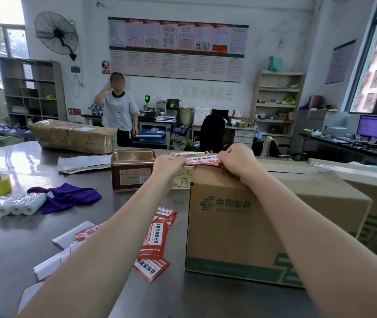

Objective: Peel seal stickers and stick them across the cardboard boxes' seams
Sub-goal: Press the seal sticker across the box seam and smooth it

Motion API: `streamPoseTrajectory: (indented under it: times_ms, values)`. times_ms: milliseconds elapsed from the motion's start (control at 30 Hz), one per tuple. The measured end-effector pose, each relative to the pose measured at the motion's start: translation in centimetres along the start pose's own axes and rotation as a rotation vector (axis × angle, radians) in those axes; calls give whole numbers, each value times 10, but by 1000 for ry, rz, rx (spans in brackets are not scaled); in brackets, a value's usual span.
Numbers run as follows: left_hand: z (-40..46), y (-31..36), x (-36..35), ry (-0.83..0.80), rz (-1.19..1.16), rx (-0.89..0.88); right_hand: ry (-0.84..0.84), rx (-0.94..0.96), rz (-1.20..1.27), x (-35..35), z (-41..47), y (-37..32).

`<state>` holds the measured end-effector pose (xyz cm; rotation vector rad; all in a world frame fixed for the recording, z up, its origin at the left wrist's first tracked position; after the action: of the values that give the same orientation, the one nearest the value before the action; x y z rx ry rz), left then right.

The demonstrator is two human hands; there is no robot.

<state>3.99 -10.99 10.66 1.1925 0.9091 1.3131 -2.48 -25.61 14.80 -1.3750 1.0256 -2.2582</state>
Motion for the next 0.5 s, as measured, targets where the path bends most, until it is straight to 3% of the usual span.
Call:
streamPoseTrajectory:
  times_ms: [500]
  values:
    - [1, -14, -7, 3, -116, 97, 21, 2, -33, -2, 0, 3]
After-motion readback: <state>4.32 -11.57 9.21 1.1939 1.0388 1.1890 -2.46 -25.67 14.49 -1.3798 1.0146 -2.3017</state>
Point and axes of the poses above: each hand's wrist, its own z-axis towards the middle knuckle, its own x-axis out of the back of the hand, y = z × x, the point moved 1 cm from there along z, towards the middle knuckle, and after that the axes turned 3 degrees about -x, right-handed, at the moved point
